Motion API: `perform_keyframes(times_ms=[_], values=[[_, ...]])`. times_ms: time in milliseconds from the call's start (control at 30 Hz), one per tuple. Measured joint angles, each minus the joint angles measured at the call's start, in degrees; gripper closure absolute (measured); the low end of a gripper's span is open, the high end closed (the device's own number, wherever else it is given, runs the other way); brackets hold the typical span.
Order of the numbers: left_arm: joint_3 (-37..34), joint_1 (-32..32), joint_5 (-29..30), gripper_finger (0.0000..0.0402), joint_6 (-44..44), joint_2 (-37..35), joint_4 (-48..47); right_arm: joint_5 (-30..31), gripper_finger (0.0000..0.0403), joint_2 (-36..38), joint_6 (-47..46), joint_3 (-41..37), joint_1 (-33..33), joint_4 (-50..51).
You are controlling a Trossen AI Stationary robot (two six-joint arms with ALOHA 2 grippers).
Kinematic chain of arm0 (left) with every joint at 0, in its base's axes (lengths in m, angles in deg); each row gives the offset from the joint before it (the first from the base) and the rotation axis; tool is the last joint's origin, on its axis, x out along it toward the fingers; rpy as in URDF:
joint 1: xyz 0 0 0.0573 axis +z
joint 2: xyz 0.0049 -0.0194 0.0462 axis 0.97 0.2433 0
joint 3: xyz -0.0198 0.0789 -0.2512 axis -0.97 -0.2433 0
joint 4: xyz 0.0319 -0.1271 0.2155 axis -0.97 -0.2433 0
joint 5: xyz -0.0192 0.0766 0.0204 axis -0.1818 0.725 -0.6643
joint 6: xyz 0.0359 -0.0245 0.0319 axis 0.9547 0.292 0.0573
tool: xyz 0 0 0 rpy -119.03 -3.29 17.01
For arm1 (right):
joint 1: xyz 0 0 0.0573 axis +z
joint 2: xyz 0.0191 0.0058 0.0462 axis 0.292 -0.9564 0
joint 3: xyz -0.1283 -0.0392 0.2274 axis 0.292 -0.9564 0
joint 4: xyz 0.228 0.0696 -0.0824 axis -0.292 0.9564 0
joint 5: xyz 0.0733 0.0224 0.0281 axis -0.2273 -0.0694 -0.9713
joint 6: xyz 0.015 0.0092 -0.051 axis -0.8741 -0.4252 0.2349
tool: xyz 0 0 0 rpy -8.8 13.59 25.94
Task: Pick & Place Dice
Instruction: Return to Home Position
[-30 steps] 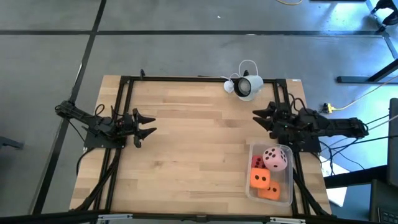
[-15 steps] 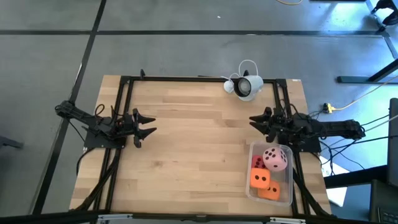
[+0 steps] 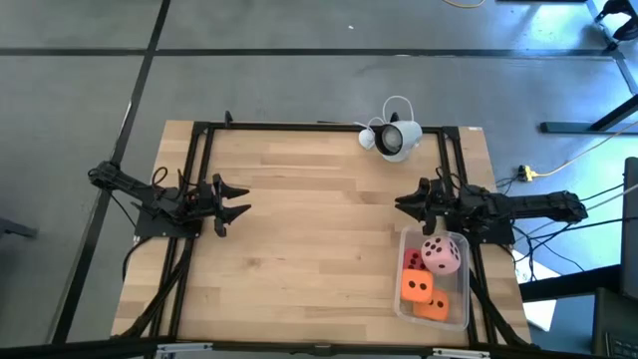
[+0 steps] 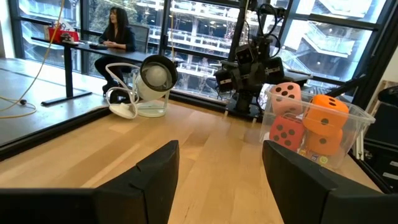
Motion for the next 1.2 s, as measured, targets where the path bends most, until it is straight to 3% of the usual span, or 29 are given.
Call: perform_keyframes(times_ms=[100, 233, 333, 500, 633, 933, 1200], values=[[0.0, 0.0, 0.0, 0.0178, 0.0, 0.0, 0.0, -0.1, 0.0301, -1.8, 5.1, 0.0, 0.0, 0.1], [0.0, 0.0, 0.0, 0.0178, 0.0, 0.0, 0.0, -0.4, 0.0308, -4.1, 19.9, 0.4, 0.0, -1.1], [0.0, 0.0, 0.0, 0.0178, 0.0, 0.0, 0.0, 0.7, 0.0310, -4.6, 21.2, 0.4, 0.0, -1.6], [0.0, 0.0, 0.0, 0.0178, 0.0, 0.0, 0.0, 9.5, 0.0309, -4.7, 22.4, 0.2, -0.1, -2.9], [0.0, 0.0, 0.0, 0.0178, 0.0, 0.0, 0.0, 11.8, 0.0310, -4.8, 22.0, 0.1, 0.0, -2.8], [0.0, 0.0, 0.0, 0.0178, 0.0, 0.0, 0.0, 2.7, 0.0309, -4.8, 23.0, 0.0, 0.0, -6.1], [0.0, 0.0, 0.0, 0.0178, 0.0, 0.0, 0.0, -0.2, 0.0309, -4.8, 30.1, 0.0, 0.0, -20.2]])
